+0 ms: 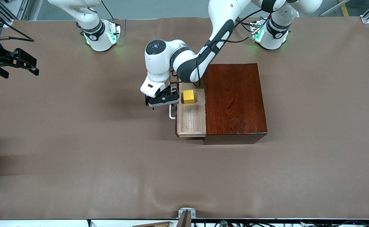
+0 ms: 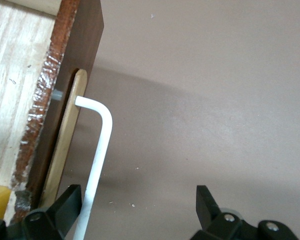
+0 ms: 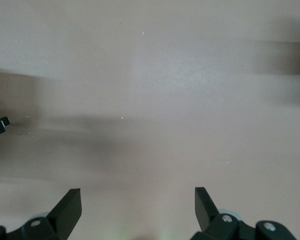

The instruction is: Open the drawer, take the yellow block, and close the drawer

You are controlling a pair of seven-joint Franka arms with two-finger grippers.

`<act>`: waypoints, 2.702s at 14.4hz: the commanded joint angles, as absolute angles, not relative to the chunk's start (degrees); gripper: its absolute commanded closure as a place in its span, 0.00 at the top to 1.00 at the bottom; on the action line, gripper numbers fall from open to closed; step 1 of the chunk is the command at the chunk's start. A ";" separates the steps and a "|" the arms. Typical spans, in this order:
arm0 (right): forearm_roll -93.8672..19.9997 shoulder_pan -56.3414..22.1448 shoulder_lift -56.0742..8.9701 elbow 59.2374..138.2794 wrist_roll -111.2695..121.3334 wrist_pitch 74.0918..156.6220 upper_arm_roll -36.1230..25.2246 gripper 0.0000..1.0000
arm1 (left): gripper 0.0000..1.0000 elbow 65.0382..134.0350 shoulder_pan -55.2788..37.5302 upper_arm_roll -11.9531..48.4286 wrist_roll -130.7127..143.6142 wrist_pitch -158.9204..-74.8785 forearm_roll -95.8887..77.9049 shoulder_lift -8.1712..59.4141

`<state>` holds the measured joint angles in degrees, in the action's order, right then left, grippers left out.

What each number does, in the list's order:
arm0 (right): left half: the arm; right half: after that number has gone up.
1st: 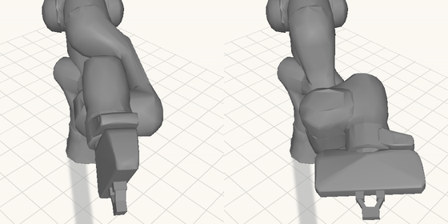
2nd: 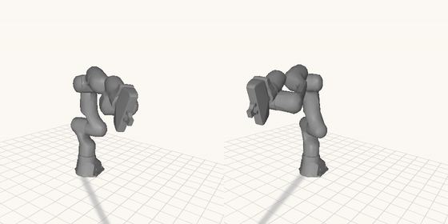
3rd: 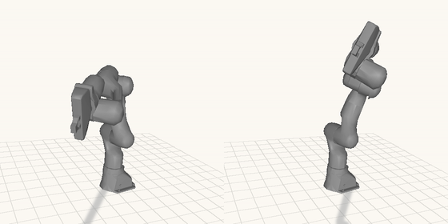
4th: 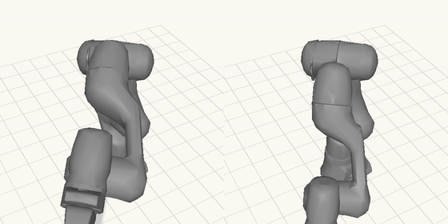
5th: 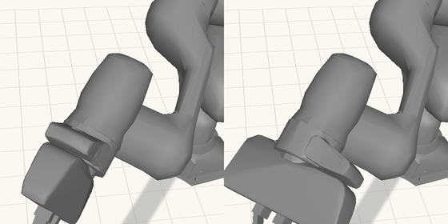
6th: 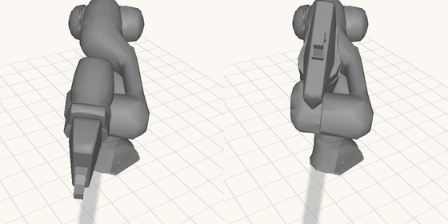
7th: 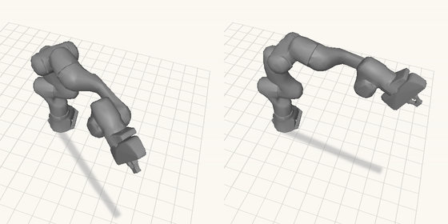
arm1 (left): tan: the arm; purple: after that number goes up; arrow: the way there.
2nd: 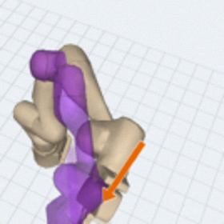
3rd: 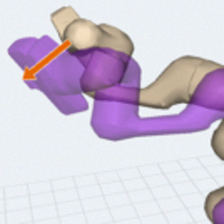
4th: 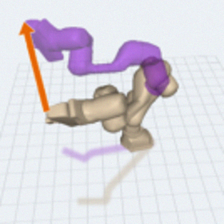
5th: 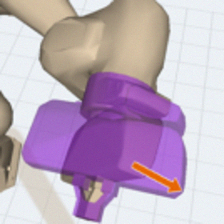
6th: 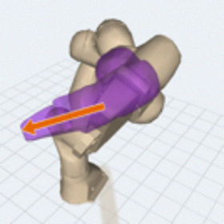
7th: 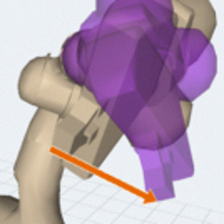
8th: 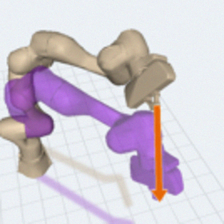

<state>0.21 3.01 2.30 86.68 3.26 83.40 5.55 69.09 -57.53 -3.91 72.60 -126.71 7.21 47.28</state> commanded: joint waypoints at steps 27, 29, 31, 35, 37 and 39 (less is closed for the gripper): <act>-2.99 -4.30 -5.27 84.02 -12.38 87.71 5.98 1.00 | 1.00 85.25 -18.21 -4.31 14.34 -92.64 1.58 0.79; -3.08 -5.71 -5.45 84.02 -15.89 88.06 5.98 1.00 | 1.00 87.18 -16.71 -4.48 12.92 -92.29 1.58 0.36; -2.90 -7.72 -5.71 84.02 -18.97 88.07 5.98 1.00 | 1.00 89.99 -15.21 -4.48 12.66 -92.37 2.28 -0.53; -3.25 -11.33 -6.33 83.94 -29.15 89.20 5.98 1.00 | 1.00 90.79 -14.94 -4.92 10.30 -91.06 2.46 -0.97; -3.16 -13.53 -6.94 83.94 -33.90 89.47 5.98 1.00 | 1.00 90.79 -13.90 -5.10 9.14 -91.05 2.46 -0.62; -2.99 -15.37 -7.73 83.94 -38.30 89.73 5.98 1.00 | 1.00 90.88 -13.54 -4.92 8.18 -91.58 2.46 -0.53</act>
